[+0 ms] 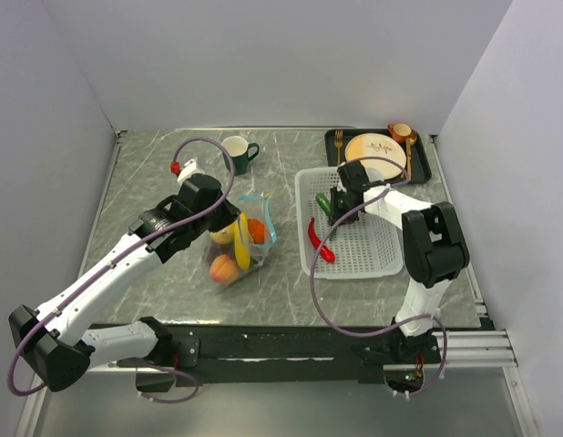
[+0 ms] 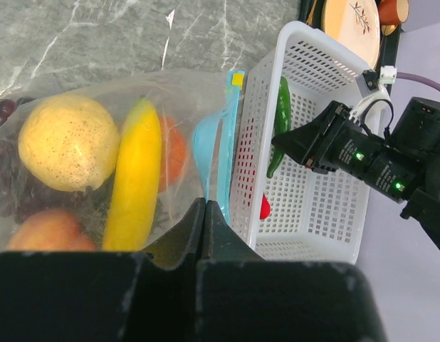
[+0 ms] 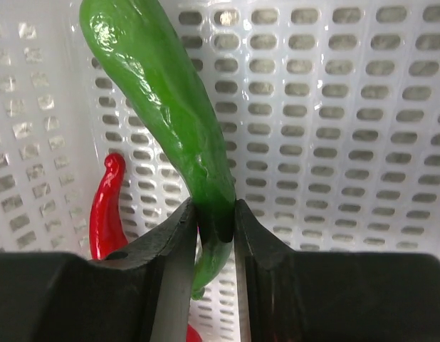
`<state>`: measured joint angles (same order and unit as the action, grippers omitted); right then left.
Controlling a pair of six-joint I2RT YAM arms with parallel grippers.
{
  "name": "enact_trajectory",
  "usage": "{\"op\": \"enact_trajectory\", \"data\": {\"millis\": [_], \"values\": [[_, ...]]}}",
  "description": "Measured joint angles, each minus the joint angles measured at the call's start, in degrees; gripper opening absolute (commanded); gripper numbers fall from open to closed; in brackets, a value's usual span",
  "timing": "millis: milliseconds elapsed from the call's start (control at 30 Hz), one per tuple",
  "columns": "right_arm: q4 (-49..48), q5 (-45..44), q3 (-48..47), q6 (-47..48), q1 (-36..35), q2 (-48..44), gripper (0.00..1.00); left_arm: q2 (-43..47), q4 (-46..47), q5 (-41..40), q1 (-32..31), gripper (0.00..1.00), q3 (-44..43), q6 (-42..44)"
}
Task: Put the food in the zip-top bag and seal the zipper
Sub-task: Pick up the fake vegetable from the bin, then place the fake vegetable in the zipper food storage bag.
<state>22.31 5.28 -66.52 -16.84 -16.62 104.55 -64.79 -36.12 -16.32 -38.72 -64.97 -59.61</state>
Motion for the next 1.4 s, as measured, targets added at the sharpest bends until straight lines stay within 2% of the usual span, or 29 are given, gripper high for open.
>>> {"op": "enact_trajectory", "data": {"millis": [167,400,633,967,1400], "values": [[0.83,0.15,2.16,-0.02,0.0,-4.66,0.17,0.02,0.07,0.0,0.0,0.01,0.0,-0.02],[3.08,1.01,4.31,-0.7,-0.85,-19.04,0.15,-0.44,0.63,0.37,0.0,0.01,0.0,0.24],[5.86,4.68,4.24,-1.51,-5.95,-28.98,0.15,-1.51,1.49,1.42,0.0,0.01,0.0,0.42],[11.67,7.67,-0.92,-1.4,-20.63,-23.12,0.14,-2.47,2.05,3.69,0.0,0.01,-1.05,1.6],[19.3,8.26,-10.47,2.05,-24.79,-16.5,0.15,-6.88,2.84,10.78,-0.63,0.01,-3.89,5.33]]}}
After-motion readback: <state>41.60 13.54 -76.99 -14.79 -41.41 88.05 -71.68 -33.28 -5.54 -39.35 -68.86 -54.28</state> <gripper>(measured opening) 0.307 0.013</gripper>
